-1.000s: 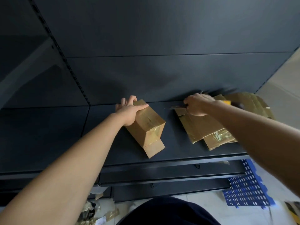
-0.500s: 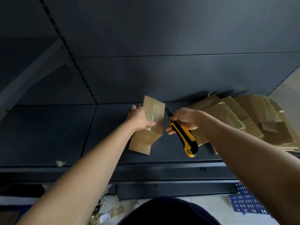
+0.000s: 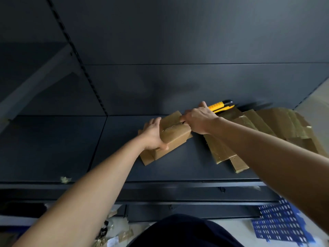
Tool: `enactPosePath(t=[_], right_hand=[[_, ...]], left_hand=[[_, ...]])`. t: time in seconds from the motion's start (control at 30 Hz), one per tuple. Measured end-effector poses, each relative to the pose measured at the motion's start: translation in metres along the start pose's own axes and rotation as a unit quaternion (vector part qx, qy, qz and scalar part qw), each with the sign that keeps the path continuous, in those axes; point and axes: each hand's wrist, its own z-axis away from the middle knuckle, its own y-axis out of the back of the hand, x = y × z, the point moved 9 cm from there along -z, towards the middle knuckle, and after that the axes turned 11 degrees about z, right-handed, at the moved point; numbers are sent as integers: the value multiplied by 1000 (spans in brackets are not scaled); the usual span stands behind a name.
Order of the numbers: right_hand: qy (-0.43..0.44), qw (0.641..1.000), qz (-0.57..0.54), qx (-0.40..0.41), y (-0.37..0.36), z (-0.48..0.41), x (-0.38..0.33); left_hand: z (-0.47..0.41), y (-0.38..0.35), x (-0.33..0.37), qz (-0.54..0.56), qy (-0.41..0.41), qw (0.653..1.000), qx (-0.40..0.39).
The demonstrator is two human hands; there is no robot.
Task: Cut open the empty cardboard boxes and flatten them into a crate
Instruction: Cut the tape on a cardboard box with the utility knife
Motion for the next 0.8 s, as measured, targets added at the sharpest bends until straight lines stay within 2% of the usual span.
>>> enactPosePath(t=[0.17, 0.3, 0.57, 0.7, 0.8], right_hand=[[71, 981, 179, 36, 23, -6, -29], [62, 973, 220, 5, 15, -11, -33], [-32, 993, 108, -24, -22, 4, 28], [-69, 985, 143, -61, -46, 26, 74], [-136, 990, 38, -24, -41, 34, 91]], left_hand=[[-3, 4, 0, 3, -37, 999, 1], [-5, 7, -4, -3, -41, 999, -14], [-13, 17, -6, -114, -38, 993, -19], [-15, 30, -17, -154, -10, 988, -24], [-17, 35, -13, -183, -3, 983, -25]])
